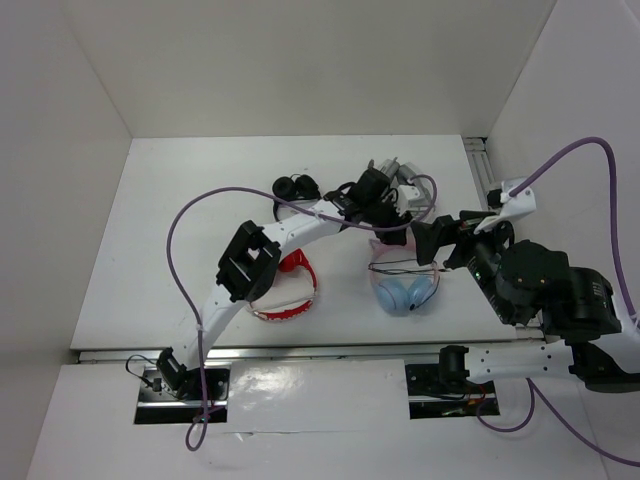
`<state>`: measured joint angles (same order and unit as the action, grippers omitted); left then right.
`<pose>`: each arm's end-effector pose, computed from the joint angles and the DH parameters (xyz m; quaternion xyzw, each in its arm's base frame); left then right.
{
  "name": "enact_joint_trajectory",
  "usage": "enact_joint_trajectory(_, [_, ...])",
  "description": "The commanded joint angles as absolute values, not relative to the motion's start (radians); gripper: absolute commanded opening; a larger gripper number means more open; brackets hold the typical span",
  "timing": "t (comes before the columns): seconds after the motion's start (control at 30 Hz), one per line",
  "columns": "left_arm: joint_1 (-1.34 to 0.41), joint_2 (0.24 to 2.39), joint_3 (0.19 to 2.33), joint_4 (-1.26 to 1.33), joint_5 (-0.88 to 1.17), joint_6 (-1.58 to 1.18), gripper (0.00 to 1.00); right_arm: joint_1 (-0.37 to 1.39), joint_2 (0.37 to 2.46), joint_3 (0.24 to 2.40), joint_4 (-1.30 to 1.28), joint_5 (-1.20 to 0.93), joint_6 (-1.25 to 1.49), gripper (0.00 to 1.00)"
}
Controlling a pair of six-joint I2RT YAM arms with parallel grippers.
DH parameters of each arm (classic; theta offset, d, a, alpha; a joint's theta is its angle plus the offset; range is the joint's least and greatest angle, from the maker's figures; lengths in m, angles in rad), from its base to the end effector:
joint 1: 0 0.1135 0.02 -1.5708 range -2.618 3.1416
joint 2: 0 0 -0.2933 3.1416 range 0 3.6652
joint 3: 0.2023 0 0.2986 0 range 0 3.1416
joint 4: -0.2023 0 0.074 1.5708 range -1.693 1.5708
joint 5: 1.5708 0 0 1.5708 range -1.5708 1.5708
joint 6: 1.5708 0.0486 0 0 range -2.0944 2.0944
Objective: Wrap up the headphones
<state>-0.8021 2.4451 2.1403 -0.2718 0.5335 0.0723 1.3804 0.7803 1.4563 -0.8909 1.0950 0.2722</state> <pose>0.4266 -0.4766 0.2080 0.4729 0.7149 -0.3806 0.3470 0.0606 0.0863 0.5291 -0.0723 0.7373 0.1191 0.6610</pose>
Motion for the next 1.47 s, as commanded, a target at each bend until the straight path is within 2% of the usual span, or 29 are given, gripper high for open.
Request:
enact_joint_trajectory(0.0, [-0.81, 2.431, 2.169, -0.235, 0.561, 0.052, 0.46, 1.374, 0.773, 1.454, -0.911, 1.088, 0.279, 1.0])
enact_joint_trajectory(0.03, [-0.81, 2.431, 2.16, -0.235, 0.561, 0.043, 0.82, 1.374, 0.773, 1.463, -0.911, 1.088, 0.279, 1.0])
enact_joint_trajectory(0.07, [-0.81, 2.431, 2.16, -0.235, 0.561, 0.043, 1.0, 1.374, 0.773, 1.463, -0.911, 1.088, 0.279, 1.0])
enact_joint_trajectory(0.3, [-0.821, 2.329, 2.148, -0.235, 0.516, 0.014, 1.0, 1.374, 0.764, 1.454, -0.902, 1.088, 0.279, 1.0])
enact_joint_trajectory(0.4, [-0.862, 2.136, 2.027, -0.187, 0.41, 0.002, 1.0, 1.374, 0.753, 1.454, -0.893, 1.088, 0.279, 1.0])
enact_joint_trajectory(0.53, [-0.925, 1.872, 1.866, -0.156, 0.097, -0.066, 1.0, 1.365, 0.73, 1.454, -0.893, 1.075, 0.279, 1.0])
enact_joint_trajectory(0.57, [-0.946, 1.823, 1.817, -0.188, -0.075, -0.14, 1.0, 1.365, 0.73, 1.463, -0.893, 1.066, 0.299, 1.0])
enact_joint_trajectory(0.67, [-0.965, 1.604, 1.682, -0.268, -0.344, -0.306, 1.0, 1.356, 0.721, 1.483, -0.963, 1.054, 0.356, 1.0])
enact_joint_trajectory(0.73, [-0.976, 1.478, 1.59, -0.353, -0.447, -0.379, 1.0, 1.356, 0.721, 1.506, -1.033, 1.054, 0.385, 1.0])
enact_joint_trajectory(0.77, [-0.976, 1.342, 1.498, -0.383, -0.527, -0.444, 1.0, 1.345, 0.721, 1.515, -1.052, 1.054, 0.409, 1.0])
enact_joint_trajectory(0.87, [-0.976, 1.142, 1.357, -0.48, -0.596, -0.504, 1.0, 1.335, 0.721, 1.555, -1.087, 0.987, 0.419, 1.0])
enact_joint_trajectory(0.9, [-0.976, 1.027, 1.341, -0.52, -0.616, -0.524, 1.0, 1.335, 0.721, 1.569, -1.088, 0.953, 0.419, 1.0])
enact_joint_trajectory(0.97, [-0.976, 0.929, 1.312, -0.642, -0.634, -0.57, 1.0, 1.325, 0.709, 1.578, -1.088, 0.907, 0.419, 1.0])
enact_joint_trajectory(1.13, [-0.976, 0.637, 1.188, -0.753, -0.611, -0.644, 1.0, 1.325, 0.643, 1.553, -1.12, 0.943, 0.428, 1.0])
enact_joint_trajectory(1.27, [-0.976, 0.493, 1.12, -0.845, -0.609, -0.719, 1.0, 1.316, 0.588, 1.517, -1.109, 0.972, 0.448, 1.0])
enact_joint_trajectory(1.43, [-0.976, 0.453, 1.109, -0.9, -0.647, -0.729, 1.0, 1.316, 0.578, 1.468, -1.109, 1.005, 0.466, 1.0])
